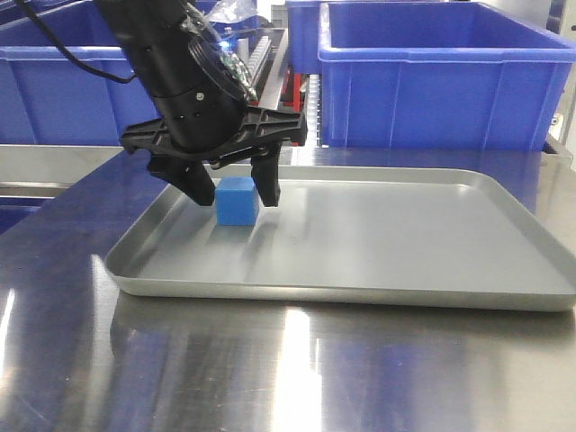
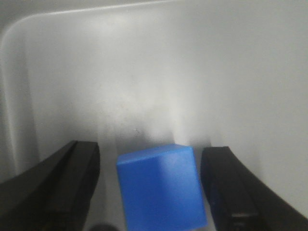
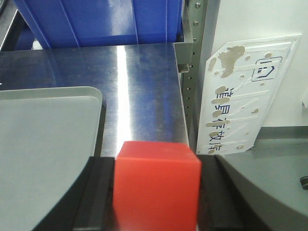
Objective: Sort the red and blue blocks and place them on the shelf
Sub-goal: 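Close the left gripper on the blue cube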
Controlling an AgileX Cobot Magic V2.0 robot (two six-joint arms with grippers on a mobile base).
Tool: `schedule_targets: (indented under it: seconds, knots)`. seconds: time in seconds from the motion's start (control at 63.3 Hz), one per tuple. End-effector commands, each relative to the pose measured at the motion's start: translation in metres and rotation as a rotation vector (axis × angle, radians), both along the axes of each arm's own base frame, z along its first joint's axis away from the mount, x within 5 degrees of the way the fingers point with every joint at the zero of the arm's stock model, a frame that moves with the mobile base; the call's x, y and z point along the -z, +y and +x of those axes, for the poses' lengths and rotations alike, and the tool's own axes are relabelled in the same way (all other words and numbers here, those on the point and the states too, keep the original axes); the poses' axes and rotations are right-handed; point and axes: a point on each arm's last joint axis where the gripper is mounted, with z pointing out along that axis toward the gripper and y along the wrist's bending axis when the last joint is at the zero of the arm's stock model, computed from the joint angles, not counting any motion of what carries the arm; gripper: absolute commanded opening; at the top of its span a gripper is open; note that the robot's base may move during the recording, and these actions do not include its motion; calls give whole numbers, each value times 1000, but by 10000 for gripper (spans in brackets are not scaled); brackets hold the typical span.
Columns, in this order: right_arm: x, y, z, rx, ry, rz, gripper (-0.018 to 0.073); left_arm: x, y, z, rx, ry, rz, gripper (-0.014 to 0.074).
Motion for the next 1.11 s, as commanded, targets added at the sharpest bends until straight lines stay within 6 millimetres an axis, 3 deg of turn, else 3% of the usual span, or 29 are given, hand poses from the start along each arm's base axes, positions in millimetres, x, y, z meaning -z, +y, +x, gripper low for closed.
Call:
schedule_targets:
  seconds: [0.0, 1.089]
  knots:
    - [-15, -1, 2, 7, -105, -19, 50, -34, 0, 3, -9, -108, -81, 490]
    - [-15, -1, 2, 7, -105, -19, 50, -34, 0, 3, -24, -99, -93, 490]
